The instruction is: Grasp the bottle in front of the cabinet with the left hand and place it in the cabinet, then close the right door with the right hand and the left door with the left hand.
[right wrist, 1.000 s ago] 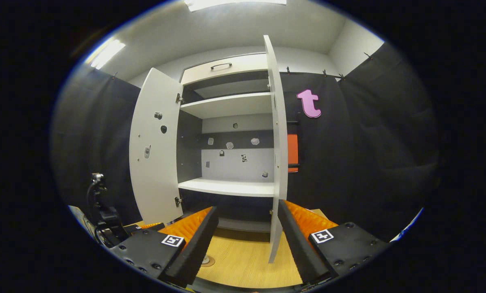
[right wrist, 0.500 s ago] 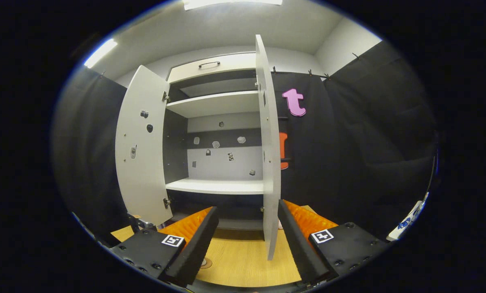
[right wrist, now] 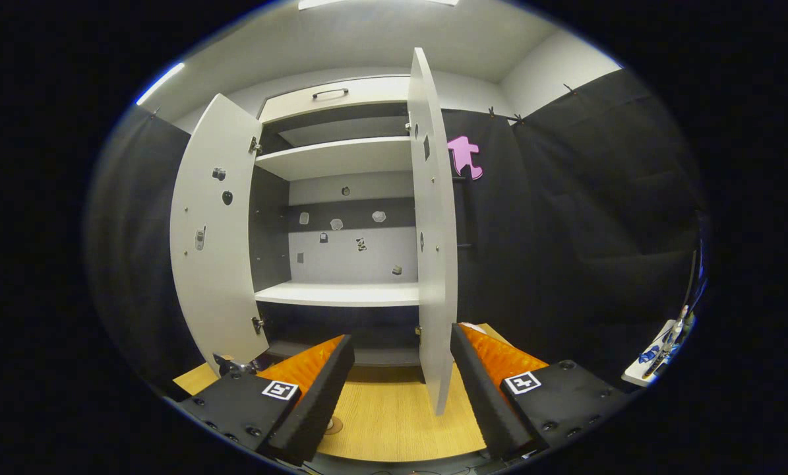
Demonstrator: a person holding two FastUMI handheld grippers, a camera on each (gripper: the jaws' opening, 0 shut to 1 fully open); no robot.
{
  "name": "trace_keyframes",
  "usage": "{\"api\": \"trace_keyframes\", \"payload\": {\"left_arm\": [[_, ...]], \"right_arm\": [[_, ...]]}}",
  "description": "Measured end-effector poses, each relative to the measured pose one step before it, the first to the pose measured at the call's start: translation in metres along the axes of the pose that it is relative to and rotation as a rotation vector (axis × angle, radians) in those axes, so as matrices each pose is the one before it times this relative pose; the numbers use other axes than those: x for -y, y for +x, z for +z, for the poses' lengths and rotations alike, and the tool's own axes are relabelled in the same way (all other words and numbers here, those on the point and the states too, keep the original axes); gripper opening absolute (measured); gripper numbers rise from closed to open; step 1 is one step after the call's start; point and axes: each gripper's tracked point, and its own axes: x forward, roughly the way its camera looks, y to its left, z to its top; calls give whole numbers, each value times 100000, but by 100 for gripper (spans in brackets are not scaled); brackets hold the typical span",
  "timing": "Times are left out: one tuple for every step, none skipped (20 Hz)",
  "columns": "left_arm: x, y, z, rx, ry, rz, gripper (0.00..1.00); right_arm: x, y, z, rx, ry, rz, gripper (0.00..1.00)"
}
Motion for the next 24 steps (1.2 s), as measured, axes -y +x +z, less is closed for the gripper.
{"api": "trace_keyframes", "payload": {"left_arm": [[-185,-45,70,765,-93,-77,88],[-244,-142,-120,-290,210,795,78],[-47,-187,142,-728,128,201,76],[140,-442,416,337,263,-739,73],[172,-541,722,1543,1214,-752,73],[261,-642,1112,1359,1699,-470,72],[159,-752,1370,1764,2284,-199,72],[145,-679,1691,2153,2237,-29,72],[25,-672,1594,2044,1906,409,72],[-226,-537,2039,2599,1198,1122,72],[-358,-446,2063,2305,598,1896,72],[-518,-324,2161,2301,165,2725,72],[-356,-178,2035,1705,-44,2030,72],[-257,2,2136,1720,-67,939,72],[-80,143,1997,2071,-204,245,72],[54,353,2099,1652,-472,-682,72],[59,414,2082,1274,-751,-1188,71],[319,415,1973,1253,-840,-1592,71],[300,387,1803,1163,-932,-1643,71],[365,705,1710,655,-373,-1508,71],[39,770,1584,852,382,-453,71],[-24,807,1667,900,1247,-225,71],[79,905,1583,1083,1177,-467,71],[166,1170,1281,221,680,-961,71]], "right_arm": [[-6,173,59,-41,9,46,97],[-4,55,5,94,-205,205,97],[-39,96,27,149,-161,405,98],[-106,64,1,18,-25,637,98],[-108,106,33,71,137,805,98],[-102,98,1,-16,157,804,98],[-96,258,-5,-142,60,911,98],[-78,183,-82,-172,73,1009,97],[-63,215,-14,-78,264,842,98],[-106,169,51,169,313,980,98],[-160,182,64,120,280,940,98],[-77,104,-12,92,126,884,98],[28,53,58,201,44,620,98],[43,14,-67,204,103,264,98],[157,65,-9,215,281,21,98],[189,-87,-2,377,454,-32,97],[195,18,-32,464,515,-288,98],[292,-83,-24,311,464,-621,98],[341,-134,24,352,359,-932,97],[392,-180,-43,386,271,-1156,97],[447,-139,42,369,124,-1231,97],[531,-103,-12,275,-3,-1502,97],[551,-172,65,265,-143,-1666,98],[608,-185,7,161,-280,-1815,98]]}}
